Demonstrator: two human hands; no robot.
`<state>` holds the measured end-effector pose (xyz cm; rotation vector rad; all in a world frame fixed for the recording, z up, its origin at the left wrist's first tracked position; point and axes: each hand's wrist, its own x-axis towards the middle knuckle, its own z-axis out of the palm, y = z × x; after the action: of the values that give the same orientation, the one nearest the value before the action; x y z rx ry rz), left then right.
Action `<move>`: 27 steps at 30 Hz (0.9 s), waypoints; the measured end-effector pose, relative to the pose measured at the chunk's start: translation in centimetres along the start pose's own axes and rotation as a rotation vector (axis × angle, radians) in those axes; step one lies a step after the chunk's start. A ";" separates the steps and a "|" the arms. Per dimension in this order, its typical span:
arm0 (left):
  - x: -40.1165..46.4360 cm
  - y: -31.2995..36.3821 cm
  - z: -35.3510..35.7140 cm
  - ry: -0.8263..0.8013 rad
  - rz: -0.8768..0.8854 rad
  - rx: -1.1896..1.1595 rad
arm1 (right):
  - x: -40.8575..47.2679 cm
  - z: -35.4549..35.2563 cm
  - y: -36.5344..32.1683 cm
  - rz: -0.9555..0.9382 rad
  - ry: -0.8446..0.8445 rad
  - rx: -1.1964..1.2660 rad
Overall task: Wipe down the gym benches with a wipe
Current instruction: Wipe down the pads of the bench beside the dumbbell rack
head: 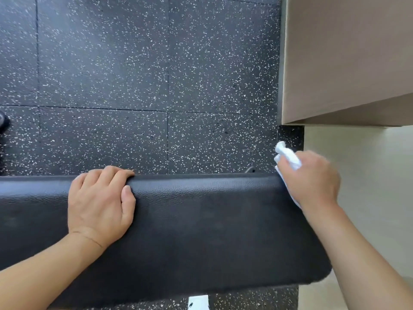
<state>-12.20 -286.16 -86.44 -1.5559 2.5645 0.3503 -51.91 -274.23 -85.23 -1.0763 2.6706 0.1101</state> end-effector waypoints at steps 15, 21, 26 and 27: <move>-0.3 1.3 -1.1 -0.076 -0.013 0.067 | -5.1 2.3 -14.7 -0.374 -0.162 0.241; 0.4 4.9 -2.8 -0.244 0.079 0.048 | -0.7 -0.3 2.0 -0.101 0.004 0.109; 3.0 14.8 -1.3 -0.353 0.205 -0.031 | -0.9 -0.9 7.6 0.183 0.057 0.331; 3.5 16.9 -0.8 -0.359 0.223 -0.044 | -1.6 -0.8 7.3 0.203 0.101 0.375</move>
<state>-28.79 -281.88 -84.19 -1.0971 2.4557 0.6480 -56.00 -268.07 -84.25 -0.7108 2.7295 -0.4015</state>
